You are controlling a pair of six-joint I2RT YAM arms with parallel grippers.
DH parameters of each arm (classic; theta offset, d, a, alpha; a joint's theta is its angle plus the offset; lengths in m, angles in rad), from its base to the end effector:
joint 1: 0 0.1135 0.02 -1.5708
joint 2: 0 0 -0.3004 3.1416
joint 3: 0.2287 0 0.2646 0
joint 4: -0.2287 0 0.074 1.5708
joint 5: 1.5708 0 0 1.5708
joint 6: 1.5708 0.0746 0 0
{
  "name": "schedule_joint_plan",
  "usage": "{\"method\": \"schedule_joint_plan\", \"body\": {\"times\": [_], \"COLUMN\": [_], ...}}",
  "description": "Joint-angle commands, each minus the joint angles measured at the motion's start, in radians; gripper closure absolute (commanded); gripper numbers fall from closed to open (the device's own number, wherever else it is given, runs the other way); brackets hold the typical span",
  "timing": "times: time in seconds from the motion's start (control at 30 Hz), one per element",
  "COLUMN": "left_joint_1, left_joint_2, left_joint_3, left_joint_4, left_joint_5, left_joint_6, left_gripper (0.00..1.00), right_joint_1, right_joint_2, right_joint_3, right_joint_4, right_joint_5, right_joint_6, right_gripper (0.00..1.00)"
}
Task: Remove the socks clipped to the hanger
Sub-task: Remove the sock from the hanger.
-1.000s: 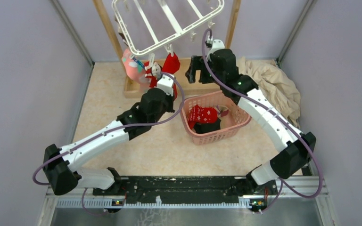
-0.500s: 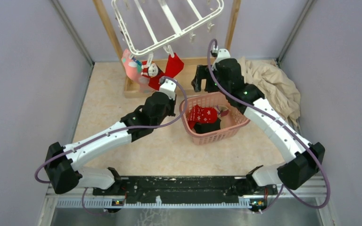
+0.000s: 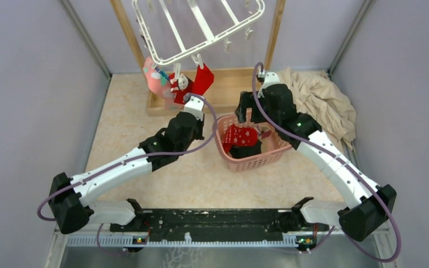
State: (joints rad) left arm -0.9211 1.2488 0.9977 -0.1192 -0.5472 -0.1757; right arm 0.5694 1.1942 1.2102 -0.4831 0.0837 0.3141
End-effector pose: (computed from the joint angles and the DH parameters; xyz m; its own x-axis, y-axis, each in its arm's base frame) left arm 0.2232 -0.2296 0.3427 -0.2831 0.1259 -0.9508 0.3424 0.9393 0.0224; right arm 0.2549 0.1558 0.3902 -0.5073 0.0409 -0.8608 -0.3340 0.9115 0.2401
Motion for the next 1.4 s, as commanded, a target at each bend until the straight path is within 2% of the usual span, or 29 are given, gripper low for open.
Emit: {"method": "schedule_joint_plan", "body": {"times": [0.0,0.27,0.8,1.2,1.37], "left_joint_1": [-0.005,-0.007,-0.068,-0.087,-0.103], "left_joint_2": [-0.011,0.004,0.132,0.202,0.241], "left_joint_3": [0.011,0.035,0.121,0.145,0.172], "left_joint_4": [-0.019,-0.028,-0.029,-0.004,-0.005], "left_joint_5": [-0.028,-0.074,-0.266,-0.285,-0.3], "left_joint_6": [0.004,0.04,0.163,0.213,0.228], "left_gripper": [0.97,0.97,0.98,0.98,0.98], "right_joint_1": [0.009,0.009,0.034,0.167,0.19], "right_joint_2": [-0.019,0.108,0.463,0.451,0.476], "right_joint_3": [0.042,0.21,0.768,0.731,0.772], "right_joint_4": [0.047,0.089,0.023,0.092,0.065], "right_joint_5": [0.02,-0.005,-0.024,0.124,0.145], "right_joint_6": [-0.023,-0.041,-0.113,-0.207,-0.225], "right_gripper": [0.13,0.17,0.25,0.26,0.35]}}
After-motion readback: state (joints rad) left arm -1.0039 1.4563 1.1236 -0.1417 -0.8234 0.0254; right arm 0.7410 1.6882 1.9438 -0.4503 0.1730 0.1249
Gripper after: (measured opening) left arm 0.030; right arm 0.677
